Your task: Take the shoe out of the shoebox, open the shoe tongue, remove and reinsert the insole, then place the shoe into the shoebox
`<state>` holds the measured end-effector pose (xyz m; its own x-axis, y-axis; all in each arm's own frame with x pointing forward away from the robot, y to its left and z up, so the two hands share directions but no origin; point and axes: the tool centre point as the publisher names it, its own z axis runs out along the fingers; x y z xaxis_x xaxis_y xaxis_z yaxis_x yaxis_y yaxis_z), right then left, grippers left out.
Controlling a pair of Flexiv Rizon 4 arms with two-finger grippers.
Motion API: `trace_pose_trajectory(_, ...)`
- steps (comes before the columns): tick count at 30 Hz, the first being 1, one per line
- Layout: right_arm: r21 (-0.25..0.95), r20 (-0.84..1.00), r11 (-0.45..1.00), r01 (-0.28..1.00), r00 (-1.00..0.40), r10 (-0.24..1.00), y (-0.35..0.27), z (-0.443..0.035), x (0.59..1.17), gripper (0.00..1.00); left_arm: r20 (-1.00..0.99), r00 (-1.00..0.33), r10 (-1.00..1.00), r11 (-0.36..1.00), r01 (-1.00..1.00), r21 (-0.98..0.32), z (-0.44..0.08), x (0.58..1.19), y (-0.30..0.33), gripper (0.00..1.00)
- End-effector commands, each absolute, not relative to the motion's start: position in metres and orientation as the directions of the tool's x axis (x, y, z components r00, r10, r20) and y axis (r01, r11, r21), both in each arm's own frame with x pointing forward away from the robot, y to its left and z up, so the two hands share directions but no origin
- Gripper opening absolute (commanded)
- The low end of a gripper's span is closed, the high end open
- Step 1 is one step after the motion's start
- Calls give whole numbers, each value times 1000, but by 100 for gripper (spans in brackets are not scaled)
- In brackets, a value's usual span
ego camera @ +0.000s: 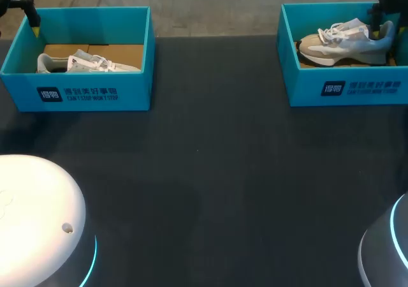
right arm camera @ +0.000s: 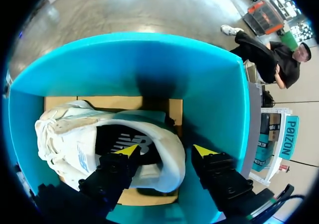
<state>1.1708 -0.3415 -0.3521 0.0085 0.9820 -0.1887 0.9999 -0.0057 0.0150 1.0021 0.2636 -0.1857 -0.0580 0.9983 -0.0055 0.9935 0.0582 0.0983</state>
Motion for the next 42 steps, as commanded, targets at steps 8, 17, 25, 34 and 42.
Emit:
trace_pose_trajectory(8,-55,-144,-3,998,-5,990,-346,-365,1179,61,-2,-58,998,58,993,100,-185,1001,263,100)
trace_pose_trajectory(17,-74,-107,10,997,-18,994,-349,-372,1177,64,-2,-58,998,58,993,100,-185,1001,263,100)
trace_pose_trajectory(25,-90,-91,29,995,-37,995,-349,-378,1178,49,-2,-58,998,58,993,100,-185,1001,263,100)
trace_pose_trajectory(34,-108,-98,46,993,-56,994,-348,-384,1179,25,-2,-58,998,58,993,100,-185,1001,263,100)
trace_pose_trajectory(42,-81,-155,23,996,-35,987,-345,-374,1168,0,-2,-58,998,58,993,100,-185,1001,263,100)
